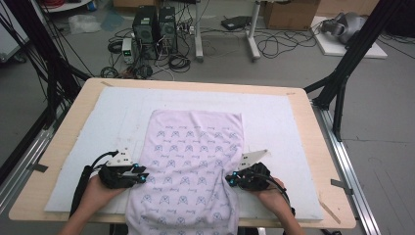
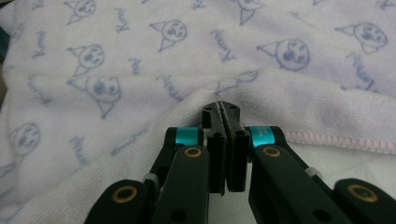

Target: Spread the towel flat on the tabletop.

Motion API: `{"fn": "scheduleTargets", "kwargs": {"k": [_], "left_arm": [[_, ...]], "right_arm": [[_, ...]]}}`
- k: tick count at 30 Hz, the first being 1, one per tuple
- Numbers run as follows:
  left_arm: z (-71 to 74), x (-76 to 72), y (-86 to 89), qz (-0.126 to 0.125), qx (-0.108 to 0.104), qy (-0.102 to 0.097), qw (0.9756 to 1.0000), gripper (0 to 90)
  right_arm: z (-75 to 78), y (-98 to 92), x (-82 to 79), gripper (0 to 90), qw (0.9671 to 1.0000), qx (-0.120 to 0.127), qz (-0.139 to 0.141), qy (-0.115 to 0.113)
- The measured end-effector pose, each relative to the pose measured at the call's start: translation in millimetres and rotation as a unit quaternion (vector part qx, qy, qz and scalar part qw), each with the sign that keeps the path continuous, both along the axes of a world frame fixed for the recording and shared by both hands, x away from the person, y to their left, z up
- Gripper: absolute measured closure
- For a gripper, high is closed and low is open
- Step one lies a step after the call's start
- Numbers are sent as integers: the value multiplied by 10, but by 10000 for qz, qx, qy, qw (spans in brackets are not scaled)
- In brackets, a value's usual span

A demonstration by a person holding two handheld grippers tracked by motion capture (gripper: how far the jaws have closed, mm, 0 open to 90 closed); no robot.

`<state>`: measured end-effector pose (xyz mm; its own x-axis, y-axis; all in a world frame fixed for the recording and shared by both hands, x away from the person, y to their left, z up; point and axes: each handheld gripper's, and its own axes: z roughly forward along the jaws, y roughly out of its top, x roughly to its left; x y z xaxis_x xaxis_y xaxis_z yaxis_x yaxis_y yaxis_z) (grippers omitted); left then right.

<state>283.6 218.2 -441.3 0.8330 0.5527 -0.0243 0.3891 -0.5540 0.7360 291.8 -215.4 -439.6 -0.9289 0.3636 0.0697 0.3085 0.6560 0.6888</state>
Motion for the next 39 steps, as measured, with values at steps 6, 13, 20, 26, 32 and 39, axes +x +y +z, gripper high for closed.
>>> {"fn": "scheduleTargets", "kwargs": {"k": [6, 13, 20, 26, 32, 39], "left_arm": [[-1, 6, 5, -13, -8, 4, 10000, 690], [4, 8, 2, -18, 20, 9, 10000, 688], [-1, 5, 3, -6, -5, 6, 10000, 683], [-3, 10, 7, -21, -21, 15, 10000, 684], [-3, 7, 5, -12, -25, 6, 10000, 684], [-2, 1, 4, 5, -17, 8, 10000, 683]], "right_arm": [[45, -249, -100, 898, 9998, -105, -174, -30], [155, -477, -150, 829, 9988, 124, -462, -121], [39, -100, -2, 704, 9995, 225, -113, -176], [-26, 56, 52, 895, 9999, 116, 107, -58], [7, -14, 22, 899, 9999, -6, 112, -77], [77, -290, -19, 899, 9998, -39, -178, -118]]}}
